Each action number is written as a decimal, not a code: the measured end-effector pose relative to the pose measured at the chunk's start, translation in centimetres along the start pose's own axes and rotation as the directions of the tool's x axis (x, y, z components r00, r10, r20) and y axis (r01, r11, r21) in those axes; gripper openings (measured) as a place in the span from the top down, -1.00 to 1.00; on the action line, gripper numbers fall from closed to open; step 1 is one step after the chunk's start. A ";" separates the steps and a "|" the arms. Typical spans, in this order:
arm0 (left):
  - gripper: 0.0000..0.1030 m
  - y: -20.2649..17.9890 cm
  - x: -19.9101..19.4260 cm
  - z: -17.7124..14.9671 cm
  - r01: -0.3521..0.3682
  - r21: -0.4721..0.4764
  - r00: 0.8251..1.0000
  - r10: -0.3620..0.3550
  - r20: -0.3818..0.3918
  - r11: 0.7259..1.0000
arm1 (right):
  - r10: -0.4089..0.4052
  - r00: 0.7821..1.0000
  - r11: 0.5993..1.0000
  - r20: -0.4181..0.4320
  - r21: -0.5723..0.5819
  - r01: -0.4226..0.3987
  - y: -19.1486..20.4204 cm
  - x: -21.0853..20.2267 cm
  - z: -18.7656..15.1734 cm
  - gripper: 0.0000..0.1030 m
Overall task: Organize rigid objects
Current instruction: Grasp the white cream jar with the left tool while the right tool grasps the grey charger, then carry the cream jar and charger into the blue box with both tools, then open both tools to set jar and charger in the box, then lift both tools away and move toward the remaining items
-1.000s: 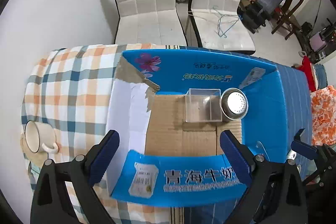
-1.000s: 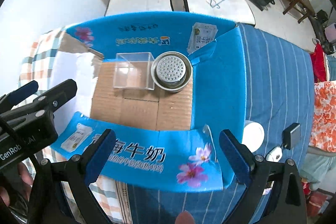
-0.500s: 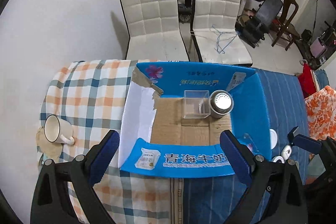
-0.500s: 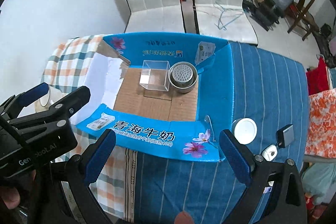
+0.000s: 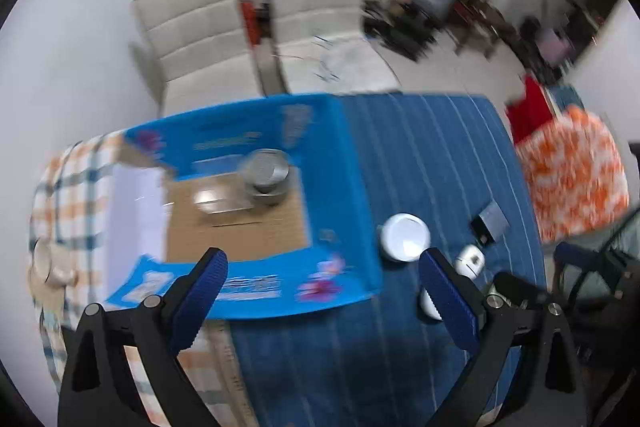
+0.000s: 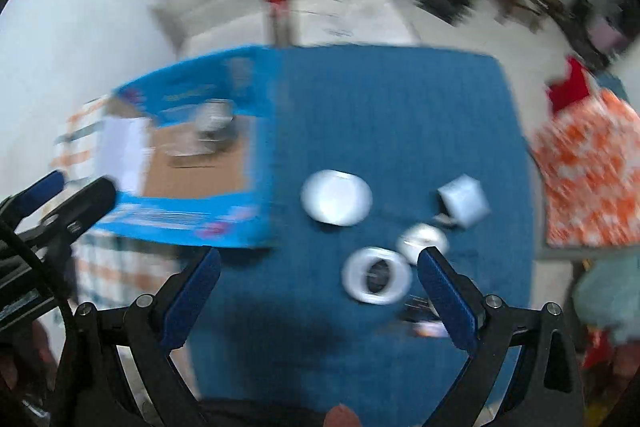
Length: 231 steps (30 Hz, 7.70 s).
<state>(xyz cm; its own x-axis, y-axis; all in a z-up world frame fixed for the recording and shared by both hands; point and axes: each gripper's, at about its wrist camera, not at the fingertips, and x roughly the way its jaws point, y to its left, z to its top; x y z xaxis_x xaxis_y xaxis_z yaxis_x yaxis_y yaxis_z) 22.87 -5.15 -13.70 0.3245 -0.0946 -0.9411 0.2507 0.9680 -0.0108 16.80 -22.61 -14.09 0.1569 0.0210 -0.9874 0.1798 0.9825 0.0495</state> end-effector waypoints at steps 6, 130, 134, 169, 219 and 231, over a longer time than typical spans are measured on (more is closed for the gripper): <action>-0.90 -8.9 6.2 1.7 0.010 0.156 0.997 0.002 -0.080 0.988 | -0.052 0.995 0.989 -0.081 0.133 0.063 -10.4 5.1 0.7 -0.95; -0.28 12.2 1.1 2.2 -0.006 -0.202 1.000 0.003 -0.015 0.979 | 0.189 0.982 0.981 -0.030 -0.030 -0.190 6.9 4.1 4.1 -0.30; -0.28 16.6 2.8 2.1 -0.063 -0.221 0.998 0.055 -0.042 0.973 | 0.169 0.984 0.983 -0.053 -0.067 -0.172 12.3 5.9 4.6 -0.30; -0.28 23.3 18.1 3.9 -0.107 -0.162 0.957 0.057 -0.285 0.981 | -0.049 0.956 0.997 -0.290 0.047 0.066 20.0 23.7 7.9 -0.32; -0.96 21.5 0.6 -2.7 -0.083 -0.236 0.995 0.070 -0.064 0.968 | 0.097 0.995 0.988 -0.029 -0.120 -0.100 21.5 6.7 2.4 -0.98; -0.96 18.5 -8.1 -4.5 -0.103 -0.187 0.990 0.120 0.078 0.977 | 0.166 0.982 0.971 0.086 -0.189 -0.147 20.6 -2.5 -1.3 -0.98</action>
<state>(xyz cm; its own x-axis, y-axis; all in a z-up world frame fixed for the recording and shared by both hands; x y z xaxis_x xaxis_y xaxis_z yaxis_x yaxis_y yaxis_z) 20.77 14.54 -7.76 0.4224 0.0041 -0.9064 0.0406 0.9989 0.0235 18.87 -2.15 -10.76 0.2674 0.1675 -0.9489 -0.0323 0.9858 0.1650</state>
